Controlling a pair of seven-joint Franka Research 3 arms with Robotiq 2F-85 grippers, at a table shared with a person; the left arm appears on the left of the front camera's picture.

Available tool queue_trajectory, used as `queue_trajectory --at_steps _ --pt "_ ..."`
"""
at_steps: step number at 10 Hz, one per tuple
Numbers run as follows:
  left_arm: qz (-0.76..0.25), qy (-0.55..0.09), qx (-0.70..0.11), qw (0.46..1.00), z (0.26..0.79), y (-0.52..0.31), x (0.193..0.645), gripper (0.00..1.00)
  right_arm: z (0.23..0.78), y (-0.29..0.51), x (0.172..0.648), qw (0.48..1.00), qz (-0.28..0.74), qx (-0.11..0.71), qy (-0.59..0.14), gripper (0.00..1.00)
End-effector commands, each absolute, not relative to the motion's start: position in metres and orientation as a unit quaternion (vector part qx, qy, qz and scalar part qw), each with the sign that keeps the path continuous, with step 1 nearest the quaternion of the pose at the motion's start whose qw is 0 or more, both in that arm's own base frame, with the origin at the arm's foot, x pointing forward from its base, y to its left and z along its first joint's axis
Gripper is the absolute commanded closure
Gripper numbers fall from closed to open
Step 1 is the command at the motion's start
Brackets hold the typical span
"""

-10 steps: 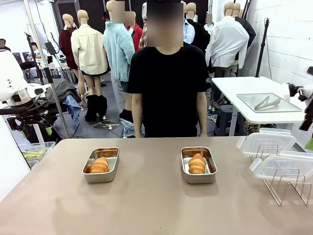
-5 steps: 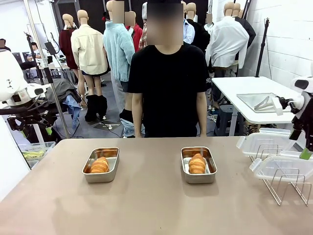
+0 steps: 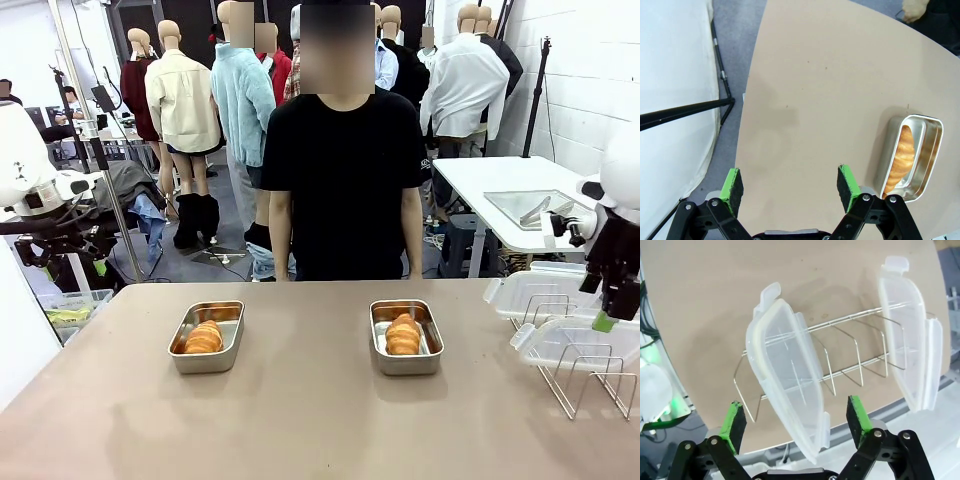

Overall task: Place the bread in airtight containers.
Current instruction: Pick up one Airtight Container lid and hand it to the human.

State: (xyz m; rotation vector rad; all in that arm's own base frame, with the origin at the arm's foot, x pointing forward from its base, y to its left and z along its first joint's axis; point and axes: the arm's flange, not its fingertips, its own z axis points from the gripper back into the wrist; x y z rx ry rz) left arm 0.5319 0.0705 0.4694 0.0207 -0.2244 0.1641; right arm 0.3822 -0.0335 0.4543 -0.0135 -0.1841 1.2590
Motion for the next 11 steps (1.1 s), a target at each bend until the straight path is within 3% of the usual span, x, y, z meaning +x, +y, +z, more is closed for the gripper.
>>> queue_trajectory --at_steps 1,5,10,11 --pt "0.086 -0.11 0.01 0.99 0.47 0.072 0.531 0.03 0.44 -0.029 0.388 0.814 0.575 -0.007 -0.082 0.0" --pt "0.086 -0.11 0.01 0.99 0.47 0.072 0.531 0.03 0.422 -0.032 0.4 0.813 0.578 0.001 -0.076 0.0" --pt "0.086 -0.11 0.01 0.99 0.47 0.072 0.531 0.03 0.42 -0.034 0.407 0.811 0.579 0.017 -0.079 0.99" --pt "0.086 -0.11 0.01 0.99 0.47 0.072 0.531 0.03 0.421 -0.034 0.409 0.813 0.577 0.018 -0.079 1.0"
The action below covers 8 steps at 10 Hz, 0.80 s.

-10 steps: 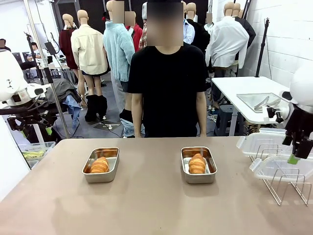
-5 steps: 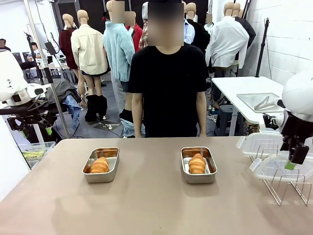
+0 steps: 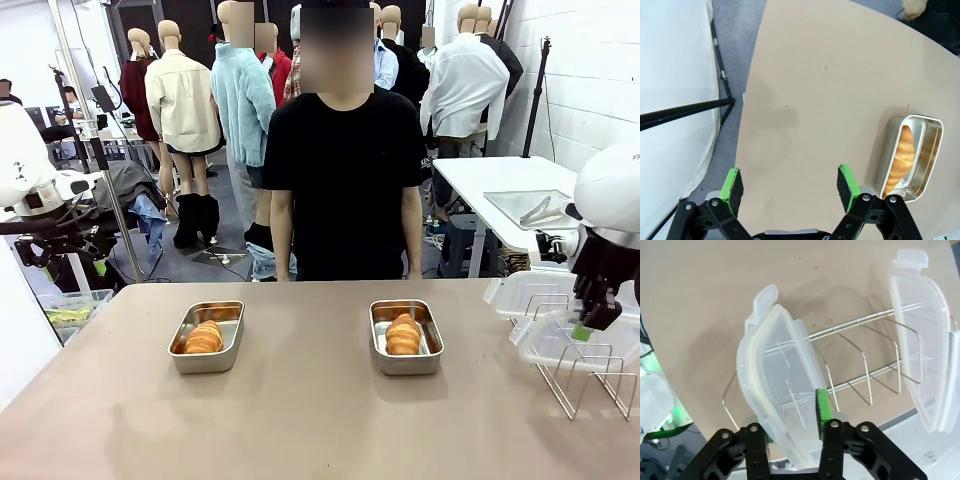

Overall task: Place the bread in airtight containers.
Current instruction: Pick up one Airtight Container lid and hand it to the human.

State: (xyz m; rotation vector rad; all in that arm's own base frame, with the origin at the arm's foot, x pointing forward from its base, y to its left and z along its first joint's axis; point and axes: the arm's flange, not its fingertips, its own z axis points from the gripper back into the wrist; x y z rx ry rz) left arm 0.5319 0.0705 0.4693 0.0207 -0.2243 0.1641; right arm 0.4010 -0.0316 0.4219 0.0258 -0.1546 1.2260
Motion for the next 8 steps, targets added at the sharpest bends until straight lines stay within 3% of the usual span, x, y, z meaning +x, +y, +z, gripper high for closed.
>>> queue_trajectory --at_steps 1,8 --pt "0.086 -0.11 0.01 0.99 0.4705 0.0721 0.5306 0.03 0.4203 -0.0333 0.4103 0.814 0.575 0.015 -0.079 1.0" --pt "0.086 -0.11 0.01 0.99 0.4705 0.0721 0.5306 0.03 0.4208 -0.032 0.4068 0.815 0.575 0.012 -0.07 1.0"
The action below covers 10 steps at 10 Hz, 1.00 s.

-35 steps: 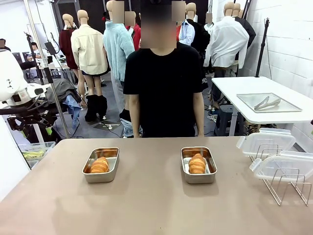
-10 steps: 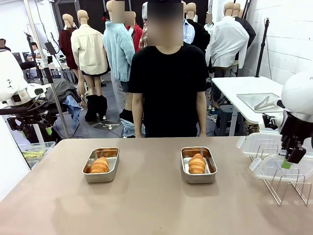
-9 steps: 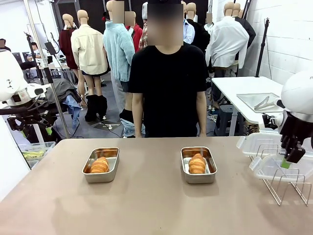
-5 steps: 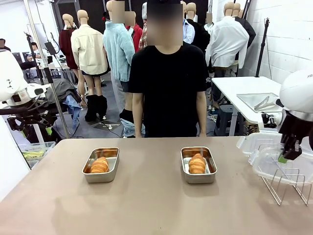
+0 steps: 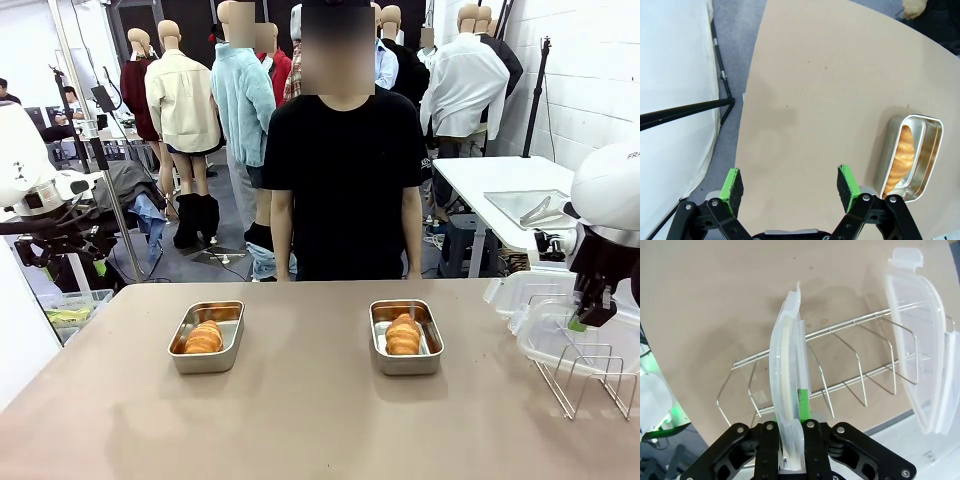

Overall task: Place the bread in airtight containers.
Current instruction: Release when the human grabs the Airtight Container lid.

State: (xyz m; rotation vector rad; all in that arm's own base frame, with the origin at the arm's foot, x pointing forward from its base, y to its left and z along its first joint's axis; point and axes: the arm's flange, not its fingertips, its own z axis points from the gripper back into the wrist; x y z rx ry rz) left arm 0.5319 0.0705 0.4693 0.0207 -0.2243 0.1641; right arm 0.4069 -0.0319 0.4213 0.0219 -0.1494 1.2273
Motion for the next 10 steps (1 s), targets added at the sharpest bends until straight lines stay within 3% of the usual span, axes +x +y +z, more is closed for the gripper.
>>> queue_trajectory --at_steps 1,5,8,10 --pt "0.086 -0.11 0.01 0.99 0.47 0.072 0.531 0.03 0.421 -0.032 0.407 0.815 0.575 0.012 -0.07 1.0" --pt "0.086 -0.11 0.01 0.99 0.47 0.072 0.531 0.03 0.422 -0.031 0.407 0.815 0.576 0.009 -0.069 1.0" --pt "0.086 -0.11 0.01 0.99 0.47 0.072 0.531 0.03 0.498 -0.017 0.4 0.832 0.544 -0.038 -0.101 1.0" --pt "0.086 -0.11 0.01 0.99 0.47 0.072 0.531 0.03 0.54 0.002 0.417 0.845 0.524 -0.012 -0.102 1.0"
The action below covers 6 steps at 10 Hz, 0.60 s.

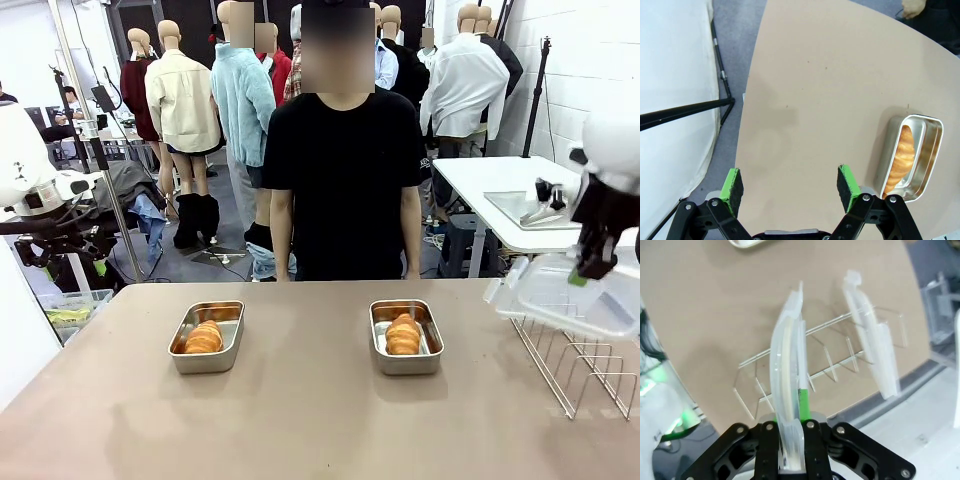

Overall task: Place the bread in airtight containers.
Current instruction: Release when the human grabs the Airtight Container lid.

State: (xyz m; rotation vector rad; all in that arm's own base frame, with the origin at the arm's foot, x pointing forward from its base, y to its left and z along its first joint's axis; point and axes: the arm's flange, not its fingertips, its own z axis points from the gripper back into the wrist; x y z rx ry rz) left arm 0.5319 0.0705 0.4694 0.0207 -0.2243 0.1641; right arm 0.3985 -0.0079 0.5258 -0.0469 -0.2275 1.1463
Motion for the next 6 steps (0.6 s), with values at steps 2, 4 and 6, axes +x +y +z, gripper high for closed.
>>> queue_trajectory --at_steps 2,4,6 --pt "0.086 -0.11 0.01 0.99 0.47 0.072 0.531 0.03 0.583 0.019 0.449 0.891 0.438 0.041 -0.107 1.0" --pt "0.086 -0.11 0.01 0.99 0.47 0.072 0.531 0.03 0.611 0.032 0.491 0.921 0.357 0.121 -0.098 1.0" --pt "0.086 -0.11 0.01 0.99 0.47 0.072 0.531 0.03 0.62 0.042 0.548 0.945 0.21 0.234 -0.087 1.0"
